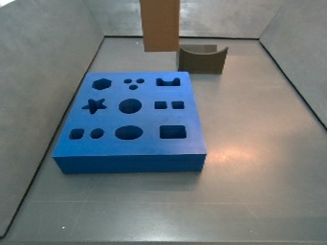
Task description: Insert the arch object.
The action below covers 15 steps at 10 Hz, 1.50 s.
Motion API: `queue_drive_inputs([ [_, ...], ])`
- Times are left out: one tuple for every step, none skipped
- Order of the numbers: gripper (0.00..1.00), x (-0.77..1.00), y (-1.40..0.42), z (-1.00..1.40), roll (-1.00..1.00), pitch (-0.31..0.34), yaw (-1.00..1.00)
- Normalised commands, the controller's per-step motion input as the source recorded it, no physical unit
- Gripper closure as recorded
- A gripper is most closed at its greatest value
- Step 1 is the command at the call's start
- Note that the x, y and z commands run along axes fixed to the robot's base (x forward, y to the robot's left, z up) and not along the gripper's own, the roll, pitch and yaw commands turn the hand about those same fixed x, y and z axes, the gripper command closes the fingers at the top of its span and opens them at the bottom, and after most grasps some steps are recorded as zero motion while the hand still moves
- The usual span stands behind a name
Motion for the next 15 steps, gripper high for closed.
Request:
queue_drive_inputs([
  [1.00,0.00,0.09,-0.06,-0.13,0.000,0.00],
  [1.00,0.00,0.26,-0.49,0.00,0.027,0.00],
  [1.00,0.07,0.16,-0.66,0.20,0.090,0.00],
  [1.00,0.10,0.08,-0.79,0.16,0.037,0.04],
  [1.00,0.20,0.16,-0.95,0.12,0.000,0.04],
  [1.00,0.65,0.19,-0.96,0.09,0.051,0.00],
  [1.00,0.60,0.30,-0.68,0.22,0.079,0.00],
  [1.00,0.23,0.31,-0.48,0.35,0.020,0.21],
  [1.00,0.20,0.35,-0.43,0.38,0.017,0.25],
  [1.00,0.19,0.32,-0.42,0.38,0.037,0.22],
  [1.00,0.09,0.25,-0.36,0.29,0.053,0.13],
  [1.00,0.06,0.20,-0.17,0.00,0.049,0.00],
  [1.00,0.10,0.17,-0.17,0.00,0.043,0.00],
  [1.00,0.25,0.21,-0.28,0.07,0.091,0.02],
  [1.00,0.17,0.21,-0.26,0.14,0.109,0.00],
])
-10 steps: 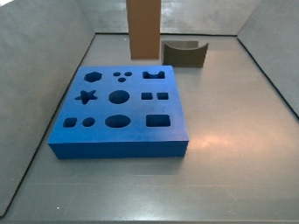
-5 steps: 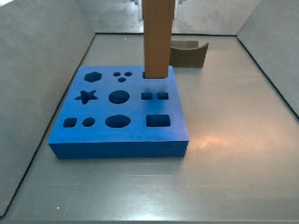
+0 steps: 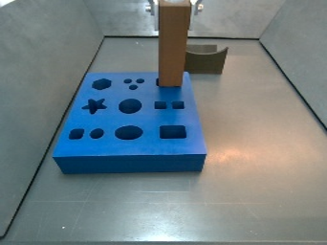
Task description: Insert the arch object.
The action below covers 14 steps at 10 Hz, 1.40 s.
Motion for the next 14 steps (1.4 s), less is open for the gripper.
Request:
queue_drive_inputs([
  [1.00,0.02,0.18,-0.18,0.08,0.091,-0.04],
  [1.00,-0.05,0.10,-0.20,0.03,0.021,-0.15],
  [1.00,-0.33,0.07,-0.23,0.00,-0.031,-0.10],
  [1.00,-0.45,0.03,-0.22,-0.02,-0.114,0.00],
  [1.00,-0.29,0.01,-0.21,-0.05,-0.106,0.00],
  [1.00,0.00,0.00,-0.31,-0.08,-0.051,0.00],
  [1.00,0.28,0.00,-0.39,-0.11,-0.031,-0.04],
  [1.00,0.29,0.00,-0.43,-0.10,-0.050,-0.07],
  [1.00,0.18,0.00,-0.44,-0.09,-0.086,-0.05],
  [1.00,0.13,0.00,-0.41,-0.09,-0.090,-0.05],
  [1.00,0.09,0.00,-0.32,-0.06,-0.046,-0.03],
  [1.00,0.07,0.00,-0.24,-0.03,-0.001,-0.01],
  [1.00,0.00,0.02,-0.18,-0.02,0.000,-0.01],
  [1.00,0.00,0.00,-0.13,-0.01,0.000,-0.02],
])
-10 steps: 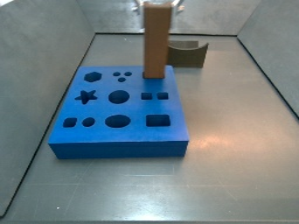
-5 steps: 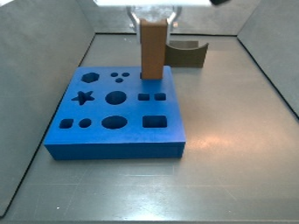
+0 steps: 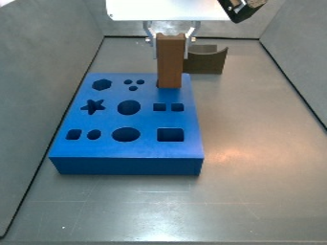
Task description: Insert the arch object.
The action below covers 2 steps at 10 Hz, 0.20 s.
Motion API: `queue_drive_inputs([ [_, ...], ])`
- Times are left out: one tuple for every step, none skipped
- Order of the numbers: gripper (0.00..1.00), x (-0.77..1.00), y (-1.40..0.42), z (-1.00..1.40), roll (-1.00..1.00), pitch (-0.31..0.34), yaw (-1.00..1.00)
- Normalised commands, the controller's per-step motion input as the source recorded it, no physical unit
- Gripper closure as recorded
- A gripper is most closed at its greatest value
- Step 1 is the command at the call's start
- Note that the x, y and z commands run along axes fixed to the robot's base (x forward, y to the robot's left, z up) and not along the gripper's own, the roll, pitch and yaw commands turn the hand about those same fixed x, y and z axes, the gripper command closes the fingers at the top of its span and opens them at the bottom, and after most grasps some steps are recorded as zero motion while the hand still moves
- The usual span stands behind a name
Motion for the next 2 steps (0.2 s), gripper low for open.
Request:
queue_drive_inputs([
  [1.00,0.00,-0.03,0.00,0.05,0.000,0.00],
  [1.00,0.00,0.00,0.00,0.00,0.000,0.00],
])
